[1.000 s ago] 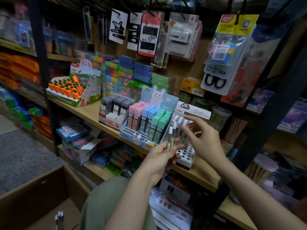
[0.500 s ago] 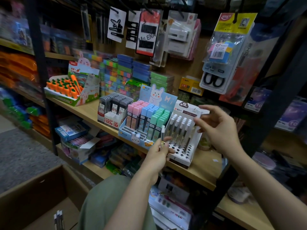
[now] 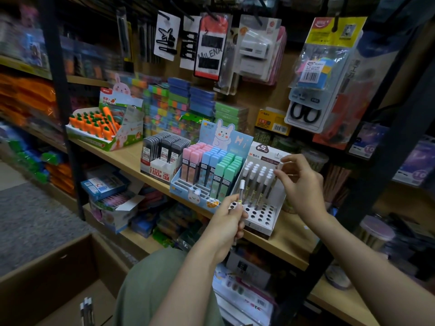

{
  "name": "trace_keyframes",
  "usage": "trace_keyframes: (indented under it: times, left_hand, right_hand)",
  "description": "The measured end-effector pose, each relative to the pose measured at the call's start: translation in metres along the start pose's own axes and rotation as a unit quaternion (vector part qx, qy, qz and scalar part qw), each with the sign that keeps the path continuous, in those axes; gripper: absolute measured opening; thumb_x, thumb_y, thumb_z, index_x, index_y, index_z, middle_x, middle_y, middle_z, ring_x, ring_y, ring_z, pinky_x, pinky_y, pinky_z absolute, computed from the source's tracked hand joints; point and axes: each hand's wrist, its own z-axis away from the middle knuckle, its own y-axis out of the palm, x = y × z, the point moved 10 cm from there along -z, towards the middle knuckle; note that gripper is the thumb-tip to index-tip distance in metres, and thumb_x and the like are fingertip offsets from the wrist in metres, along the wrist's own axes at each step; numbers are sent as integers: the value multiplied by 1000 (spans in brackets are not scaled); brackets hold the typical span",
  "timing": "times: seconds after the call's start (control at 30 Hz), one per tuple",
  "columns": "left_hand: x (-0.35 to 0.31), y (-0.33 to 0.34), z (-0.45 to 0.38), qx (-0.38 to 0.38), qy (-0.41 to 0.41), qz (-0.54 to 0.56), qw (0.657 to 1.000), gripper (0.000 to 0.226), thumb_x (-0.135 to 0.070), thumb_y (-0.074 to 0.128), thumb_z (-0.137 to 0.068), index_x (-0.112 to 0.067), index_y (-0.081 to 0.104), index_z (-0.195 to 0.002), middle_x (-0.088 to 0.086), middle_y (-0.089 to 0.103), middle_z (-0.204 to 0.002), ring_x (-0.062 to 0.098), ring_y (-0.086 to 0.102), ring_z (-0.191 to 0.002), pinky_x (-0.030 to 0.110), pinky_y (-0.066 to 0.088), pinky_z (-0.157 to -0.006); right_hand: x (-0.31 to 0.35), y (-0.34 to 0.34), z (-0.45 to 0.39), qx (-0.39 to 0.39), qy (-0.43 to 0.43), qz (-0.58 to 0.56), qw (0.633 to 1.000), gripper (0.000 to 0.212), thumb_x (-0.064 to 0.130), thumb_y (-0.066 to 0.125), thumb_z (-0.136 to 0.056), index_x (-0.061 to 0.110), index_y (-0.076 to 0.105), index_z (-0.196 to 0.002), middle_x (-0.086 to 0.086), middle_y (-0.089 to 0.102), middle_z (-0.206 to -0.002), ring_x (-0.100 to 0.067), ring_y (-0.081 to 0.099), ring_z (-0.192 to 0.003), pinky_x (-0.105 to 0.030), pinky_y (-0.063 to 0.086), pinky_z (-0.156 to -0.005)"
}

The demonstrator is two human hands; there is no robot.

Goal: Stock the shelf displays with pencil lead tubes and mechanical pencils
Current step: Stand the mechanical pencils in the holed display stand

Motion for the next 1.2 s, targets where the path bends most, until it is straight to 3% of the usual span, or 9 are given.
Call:
trace_keyframes:
  times: [0.13,0.33,0.43,0.57,0.67,0.9,1.03,1.13,1.2]
  left_hand:
    - [3,-6,-4,-16,-2,0,1000,26,-20,43,-103,-36,44,-124,-2,57,-82,10,43,-63,25,38,-59]
    - [6,-7,-6,-36,-10,-13,999,34,-13,46,-101,-38,43,-124,5,61,-115,12,49,-74,21,44,-58]
    - [9,-7,-10,-47,-11,-55,997,37,-17,43,-103,-37,42,-133,-1,56,-109,10,52,-74,20,44,-56]
    - [11,-12,-13,-72,-12,-86,994,40,-16,40,-103,-33,39,-139,-3,54,-123,15,56,-83,37,49,-79]
    - [11,-13,-12,-73,-17,-101,992,40,-16,41,-103,-34,41,-139,0,51,-136,29,55,-116,47,46,-100]
    - [8,-14,-10,-74,-9,-108,991,39,-16,42,-103,-35,43,-137,1,53,-131,11,55,-77,33,48,-76]
    - [7,-15,-10,-79,-9,-113,990,39,-16,42,-103,-34,43,-138,1,52,-133,12,54,-81,35,50,-80]
    - [6,-15,-8,-82,-2,-106,991,39,-17,43,-103,-33,43,-138,0,52,-132,13,56,-84,34,50,-81]
    - [2,-16,-6,-93,15,-108,990,38,-18,46,-102,-34,46,-136,-1,54,-132,19,58,-102,38,50,-94]
  right_hand:
    - [-7,7,2,-1,7,9,1000,27,15,75,-84,24,58,-103,11,63,-91,1,62,-84,-7,48,-70]
    - [-18,1,3,-7,50,19,999,23,18,74,-85,27,55,-93,9,64,-90,4,61,-82,-8,47,-62]
    - [-21,0,0,-2,71,28,997,21,17,74,-85,27,55,-89,8,65,-89,2,62,-81,-10,45,-63]
    - [-21,-1,-8,-1,97,45,994,10,22,70,-89,26,62,-93,8,66,-88,-4,63,-82,-10,42,-64]
    - [-19,-1,-14,12,103,75,992,4,25,69,-90,25,64,-90,5,67,-86,-12,63,-83,-20,44,-68]
    - [-15,4,-8,33,94,125,987,7,25,69,-89,19,69,-93,2,70,-88,-12,64,-82,-33,56,-78]
    - [-21,5,-12,39,125,136,982,8,26,70,-89,19,69,-93,0,70,-89,-19,65,-87,-39,56,-81]
    - [-21,12,-10,71,124,164,976,6,26,69,-89,21,67,-88,0,69,-87,-20,64,-86,-34,53,-74]
    - [-20,18,-8,98,119,187,970,5,25,66,-91,21,67,-90,-3,70,-89,-22,64,-86,-34,54,-74]
